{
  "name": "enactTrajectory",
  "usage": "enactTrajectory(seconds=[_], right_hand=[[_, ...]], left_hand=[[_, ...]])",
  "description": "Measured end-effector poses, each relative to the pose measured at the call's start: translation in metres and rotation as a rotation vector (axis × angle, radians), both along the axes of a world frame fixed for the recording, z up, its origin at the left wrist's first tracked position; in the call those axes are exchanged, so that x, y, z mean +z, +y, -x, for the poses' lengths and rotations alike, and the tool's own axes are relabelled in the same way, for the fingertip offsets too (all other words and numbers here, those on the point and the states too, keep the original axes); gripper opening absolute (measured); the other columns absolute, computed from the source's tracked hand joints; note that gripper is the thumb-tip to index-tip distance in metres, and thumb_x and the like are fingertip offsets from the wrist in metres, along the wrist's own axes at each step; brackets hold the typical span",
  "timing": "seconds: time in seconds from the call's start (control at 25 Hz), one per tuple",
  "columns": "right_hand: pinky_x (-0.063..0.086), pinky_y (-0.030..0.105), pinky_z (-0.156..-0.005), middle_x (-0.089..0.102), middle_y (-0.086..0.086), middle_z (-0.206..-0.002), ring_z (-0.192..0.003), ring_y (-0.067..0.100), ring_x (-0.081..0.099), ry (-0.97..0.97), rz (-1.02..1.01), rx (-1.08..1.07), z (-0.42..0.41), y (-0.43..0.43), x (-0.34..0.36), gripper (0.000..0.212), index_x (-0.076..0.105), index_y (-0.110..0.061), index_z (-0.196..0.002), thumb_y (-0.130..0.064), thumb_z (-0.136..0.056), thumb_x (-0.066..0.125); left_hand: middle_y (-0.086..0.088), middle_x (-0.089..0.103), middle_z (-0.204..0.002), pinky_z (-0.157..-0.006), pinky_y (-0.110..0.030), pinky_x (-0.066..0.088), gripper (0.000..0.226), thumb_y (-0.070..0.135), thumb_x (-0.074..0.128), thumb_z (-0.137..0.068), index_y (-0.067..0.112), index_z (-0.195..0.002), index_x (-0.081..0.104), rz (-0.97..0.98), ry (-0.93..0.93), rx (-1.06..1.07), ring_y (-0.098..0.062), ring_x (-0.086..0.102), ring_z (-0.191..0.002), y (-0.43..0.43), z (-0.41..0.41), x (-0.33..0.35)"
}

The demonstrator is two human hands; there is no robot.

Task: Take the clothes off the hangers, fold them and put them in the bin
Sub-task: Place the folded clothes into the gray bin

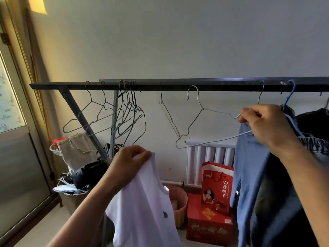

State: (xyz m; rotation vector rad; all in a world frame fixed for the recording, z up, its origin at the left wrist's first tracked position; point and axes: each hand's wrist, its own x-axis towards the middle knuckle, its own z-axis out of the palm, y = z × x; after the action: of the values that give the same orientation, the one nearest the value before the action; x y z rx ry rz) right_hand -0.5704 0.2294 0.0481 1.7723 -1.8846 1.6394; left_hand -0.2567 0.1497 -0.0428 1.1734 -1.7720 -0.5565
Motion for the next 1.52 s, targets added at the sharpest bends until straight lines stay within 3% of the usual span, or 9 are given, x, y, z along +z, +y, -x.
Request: enactTrajectory(seconds=[0.24, 0.44, 0.56, 0.64, 0.84, 1.0, 1.24, 1.4, 1.52], right_hand=[[0.033, 0.027, -0.054, 0.055, -0.006, -0.057, -0.057, 0.014, 0.053, 0.214, -0.211, -0.137, -0.006, -0.005, 0.012, 0.034, 0.068, -0.005, -0.068, -0.018, -0.096, 0.053], [0.043, 0.041, -0.071, 0.068, 0.024, -0.089, -0.083, 0.043, 0.061, 0.261, 0.066, -0.312, -0.018, -0.021, 0.007, 0.036, 0.063, -0.001, -0.085, -0.025, -0.098, 0.041], [0.038, 0.040, -0.070, 0.063, 0.033, -0.102, -0.093, 0.046, 0.059, 0.272, -0.038, -0.364, -0.032, -0.046, 0.006, 0.033, 0.056, 0.003, -0.102, -0.022, -0.102, 0.035], [0.034, 0.038, -0.070, 0.061, 0.032, -0.105, -0.096, 0.045, 0.059, 0.288, -0.137, -0.358, -0.043, -0.058, 0.001, 0.031, 0.052, 0.005, -0.106, -0.019, -0.103, 0.032], [0.033, 0.036, -0.068, 0.061, 0.026, -0.104, -0.094, 0.043, 0.058, 0.361, -0.285, -0.341, -0.066, -0.068, -0.019, 0.020, 0.047, 0.003, -0.111, -0.009, -0.099, 0.036], [0.033, 0.035, -0.067, 0.049, 0.012, -0.084, -0.079, 0.035, 0.049, 0.361, -0.325, -0.303, -0.069, -0.067, -0.036, 0.022, 0.046, -0.002, -0.104, -0.019, -0.102, 0.032], [0.034, 0.034, -0.065, 0.055, 0.013, -0.085, -0.074, 0.029, 0.048, 0.276, -0.371, -0.216, -0.073, -0.068, -0.063, 0.029, 0.040, -0.010, -0.091, -0.036, -0.102, 0.033], [0.040, 0.034, -0.067, 0.066, 0.015, -0.101, -0.083, 0.033, 0.061, 0.293, -0.430, -0.338, -0.081, -0.059, -0.072, 0.049, 0.042, -0.007, -0.112, -0.051, -0.100, 0.025], [0.047, 0.037, -0.065, 0.068, 0.015, -0.108, -0.081, 0.035, 0.067, 0.272, -0.178, -0.381, -0.096, -0.045, -0.094, 0.050, 0.026, -0.009, -0.128, -0.048, -0.098, 0.034]], left_hand=[[0.011, 0.069, -0.071, -0.073, -0.034, 0.053, 0.017, 0.042, 0.064, -0.076, 0.027, -0.073, 0.071, -0.040, -0.106, -0.120, -0.004, 0.062, -0.070, 0.003, -0.013, 0.012], [0.011, 0.070, -0.075, -0.077, -0.038, 0.056, 0.023, 0.049, 0.060, -0.072, 0.030, -0.077, 0.072, -0.012, -0.192, -0.118, -0.006, 0.066, -0.075, 0.003, -0.015, 0.014], [0.015, 0.071, -0.076, -0.078, -0.037, 0.056, 0.029, 0.059, 0.057, -0.067, 0.037, -0.079, 0.071, -0.009, -0.233, -0.123, -0.005, 0.067, -0.077, 0.003, -0.014, 0.022], [0.016, 0.072, -0.077, -0.078, -0.035, 0.056, 0.025, 0.057, 0.061, -0.068, 0.039, -0.081, 0.073, -0.003, -0.244, -0.146, -0.003, 0.067, -0.078, 0.004, -0.013, 0.027], [0.009, 0.075, -0.076, -0.072, -0.020, 0.050, 0.003, 0.024, 0.076, -0.081, 0.026, -0.079, 0.077, -0.015, -0.116, -0.182, 0.003, 0.064, -0.072, 0.005, -0.012, 0.042], [0.006, 0.075, -0.078, -0.076, -0.025, 0.053, 0.003, 0.022, 0.076, -0.081, 0.024, -0.082, 0.079, -0.056, -0.071, -0.210, -0.001, 0.066, -0.075, 0.009, -0.015, 0.053], [0.004, 0.076, -0.079, -0.073, -0.023, 0.054, 0.004, 0.020, 0.075, -0.082, 0.022, -0.082, 0.079, -0.064, -0.073, -0.222, -0.001, 0.066, -0.072, 0.010, -0.016, 0.059], [0.003, 0.075, -0.078, -0.069, -0.019, 0.053, 0.003, 0.021, 0.076, -0.081, 0.022, -0.081, 0.079, -0.064, -0.087, -0.214, -0.001, 0.065, -0.070, 0.010, -0.015, 0.060], [0.005, 0.075, -0.079, -0.070, -0.019, 0.054, 0.004, 0.021, 0.076, -0.081, 0.024, -0.082, 0.079, -0.048, -0.101, -0.235, -0.002, 0.067, -0.073, 0.010, -0.016, 0.061]])
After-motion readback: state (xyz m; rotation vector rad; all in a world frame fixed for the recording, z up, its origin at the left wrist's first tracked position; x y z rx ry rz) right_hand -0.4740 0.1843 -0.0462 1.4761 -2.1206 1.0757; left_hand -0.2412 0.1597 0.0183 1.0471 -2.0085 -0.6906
